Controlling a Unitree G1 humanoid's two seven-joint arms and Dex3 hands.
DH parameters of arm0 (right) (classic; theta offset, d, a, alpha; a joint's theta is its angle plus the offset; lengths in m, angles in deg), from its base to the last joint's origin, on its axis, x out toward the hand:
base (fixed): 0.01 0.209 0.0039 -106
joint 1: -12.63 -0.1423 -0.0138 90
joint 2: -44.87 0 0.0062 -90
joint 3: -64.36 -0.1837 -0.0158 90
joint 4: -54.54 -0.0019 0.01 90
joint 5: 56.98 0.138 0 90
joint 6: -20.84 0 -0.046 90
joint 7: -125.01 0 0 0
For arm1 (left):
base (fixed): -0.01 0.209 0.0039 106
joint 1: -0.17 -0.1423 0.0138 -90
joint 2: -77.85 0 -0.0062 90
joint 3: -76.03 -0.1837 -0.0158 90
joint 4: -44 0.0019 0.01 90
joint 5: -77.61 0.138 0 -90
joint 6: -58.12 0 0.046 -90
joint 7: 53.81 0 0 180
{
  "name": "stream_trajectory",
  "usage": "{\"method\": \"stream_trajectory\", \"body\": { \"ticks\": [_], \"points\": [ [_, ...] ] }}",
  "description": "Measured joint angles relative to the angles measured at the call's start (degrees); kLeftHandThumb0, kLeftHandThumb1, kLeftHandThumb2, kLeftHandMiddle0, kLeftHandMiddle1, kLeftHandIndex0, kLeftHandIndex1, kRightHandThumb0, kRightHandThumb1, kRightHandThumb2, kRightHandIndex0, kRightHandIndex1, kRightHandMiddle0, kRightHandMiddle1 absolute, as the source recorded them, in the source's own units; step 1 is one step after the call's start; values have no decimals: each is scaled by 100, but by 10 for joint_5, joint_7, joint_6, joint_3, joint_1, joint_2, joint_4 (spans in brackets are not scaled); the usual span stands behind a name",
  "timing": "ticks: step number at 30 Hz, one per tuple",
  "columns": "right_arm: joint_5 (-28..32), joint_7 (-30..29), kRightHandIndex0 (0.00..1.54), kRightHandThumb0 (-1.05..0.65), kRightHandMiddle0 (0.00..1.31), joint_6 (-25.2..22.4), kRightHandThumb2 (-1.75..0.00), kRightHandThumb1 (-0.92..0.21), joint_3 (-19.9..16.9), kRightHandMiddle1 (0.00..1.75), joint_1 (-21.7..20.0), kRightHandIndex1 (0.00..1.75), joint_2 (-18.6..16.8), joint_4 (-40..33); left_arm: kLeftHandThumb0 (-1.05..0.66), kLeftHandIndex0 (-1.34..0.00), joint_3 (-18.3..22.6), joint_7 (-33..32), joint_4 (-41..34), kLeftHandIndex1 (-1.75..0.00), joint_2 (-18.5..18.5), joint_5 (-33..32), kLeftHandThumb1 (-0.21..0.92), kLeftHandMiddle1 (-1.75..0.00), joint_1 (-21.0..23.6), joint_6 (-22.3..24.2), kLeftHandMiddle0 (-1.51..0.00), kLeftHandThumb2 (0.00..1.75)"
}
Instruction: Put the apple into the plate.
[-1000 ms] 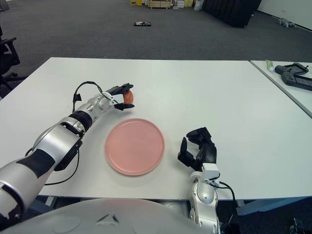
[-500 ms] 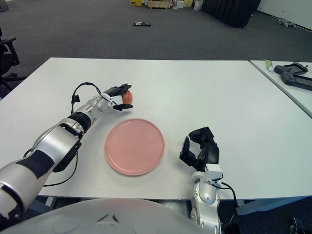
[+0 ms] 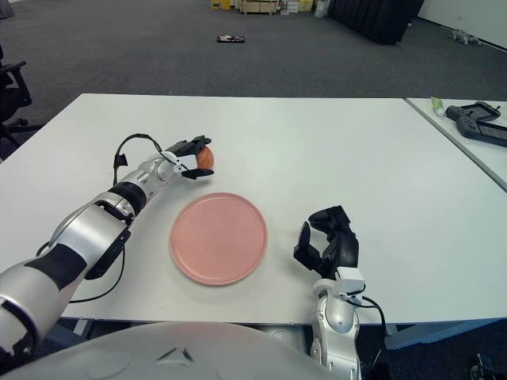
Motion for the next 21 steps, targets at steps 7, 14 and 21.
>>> {"method": "stream_trajectory", "body": {
  "ticks": [7,14,21],
  "points": [
    [1,0,112,-44,50,9,-116,-45,-2,175,0,175,0,1,-75,0,-4,-20,0,-99,0,3,66,-77,-6,0,0,68],
    [3,0,113,-44,52,15,-118,-43,-2,175,0,175,-1,1,-65,0,-9,-43,0,-117,0,7,50,-102,-12,0,0,89],
    [8,1,112,-44,52,15,-119,-43,-2,175,0,175,-2,1,-51,-7,-14,-79,0,-155,0,17,34,-130,-19,-1,-10,109]
  ]
}}
